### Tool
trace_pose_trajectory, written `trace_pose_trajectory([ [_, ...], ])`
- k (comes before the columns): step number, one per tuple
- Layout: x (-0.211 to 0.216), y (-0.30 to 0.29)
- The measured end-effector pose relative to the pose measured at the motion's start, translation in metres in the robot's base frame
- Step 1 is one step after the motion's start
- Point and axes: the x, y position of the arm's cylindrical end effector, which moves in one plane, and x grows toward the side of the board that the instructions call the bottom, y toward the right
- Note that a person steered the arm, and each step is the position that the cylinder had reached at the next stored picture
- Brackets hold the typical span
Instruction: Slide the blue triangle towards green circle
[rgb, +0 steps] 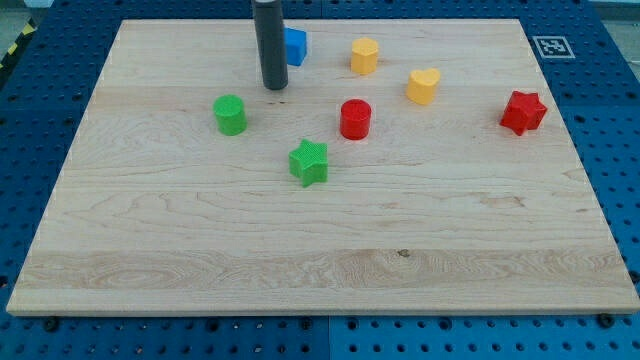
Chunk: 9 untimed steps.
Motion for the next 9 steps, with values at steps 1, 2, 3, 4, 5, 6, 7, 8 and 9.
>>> trace_pose_trajectory([
  [1,-0.006,0.019],
  [2,-0.006,0.044],
  [3,-0.017,0.052],
  [4,-0.036,0.052],
  [5,-0.056,0.057],
  [6,-0.088,0.058],
  [7,-0.107,0.051],
  [8,-0.107,0.025],
  [9,-0.106,0.002],
])
